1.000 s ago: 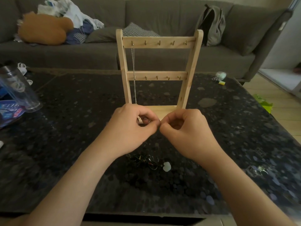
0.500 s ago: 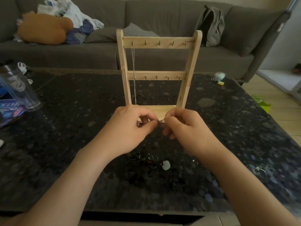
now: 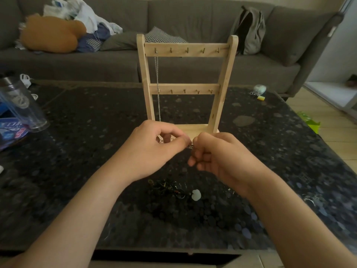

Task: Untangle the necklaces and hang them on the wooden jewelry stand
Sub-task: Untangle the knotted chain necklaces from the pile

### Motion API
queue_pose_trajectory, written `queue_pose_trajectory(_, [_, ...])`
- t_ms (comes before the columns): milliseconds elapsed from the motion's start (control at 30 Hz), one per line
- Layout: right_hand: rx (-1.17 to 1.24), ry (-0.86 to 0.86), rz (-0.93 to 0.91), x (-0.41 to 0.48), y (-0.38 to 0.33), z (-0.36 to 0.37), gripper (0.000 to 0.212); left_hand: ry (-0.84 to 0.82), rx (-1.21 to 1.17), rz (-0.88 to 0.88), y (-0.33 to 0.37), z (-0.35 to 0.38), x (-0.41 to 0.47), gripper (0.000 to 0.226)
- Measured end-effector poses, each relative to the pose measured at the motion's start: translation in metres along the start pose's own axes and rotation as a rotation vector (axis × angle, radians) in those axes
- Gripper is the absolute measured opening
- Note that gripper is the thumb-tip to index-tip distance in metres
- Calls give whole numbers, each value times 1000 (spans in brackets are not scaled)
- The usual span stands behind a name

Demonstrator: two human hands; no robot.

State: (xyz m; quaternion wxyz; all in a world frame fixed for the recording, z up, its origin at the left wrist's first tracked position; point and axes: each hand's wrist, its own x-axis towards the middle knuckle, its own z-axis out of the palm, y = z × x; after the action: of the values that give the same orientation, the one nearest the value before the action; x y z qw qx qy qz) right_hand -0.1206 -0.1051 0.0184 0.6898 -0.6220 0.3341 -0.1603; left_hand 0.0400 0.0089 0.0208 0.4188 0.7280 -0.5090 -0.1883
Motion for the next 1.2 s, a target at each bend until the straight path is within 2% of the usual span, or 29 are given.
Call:
queue_pose_trajectory(467, [-57,81,-167,7,7,2,21,-4,-55,-49,4,4,0,3])
queue_pose_trajectory(700, [26,35,-217,2,6,-2,11,1,-280,-166,6,4,0,3])
queue_pose_trajectory(800, [-88,84,-276,0,7,-5,11,-31,-364,-238,8,3,1,5])
queue_pose_trajectory(933, [-97,142,-314,0,8,-6,7,-59,-464,-325,11,4,1,7])
queue_pose_trajectory(1200, [-68,110,-266,-1,6,-5,10,-100,-615,-402,14,3,0,5])
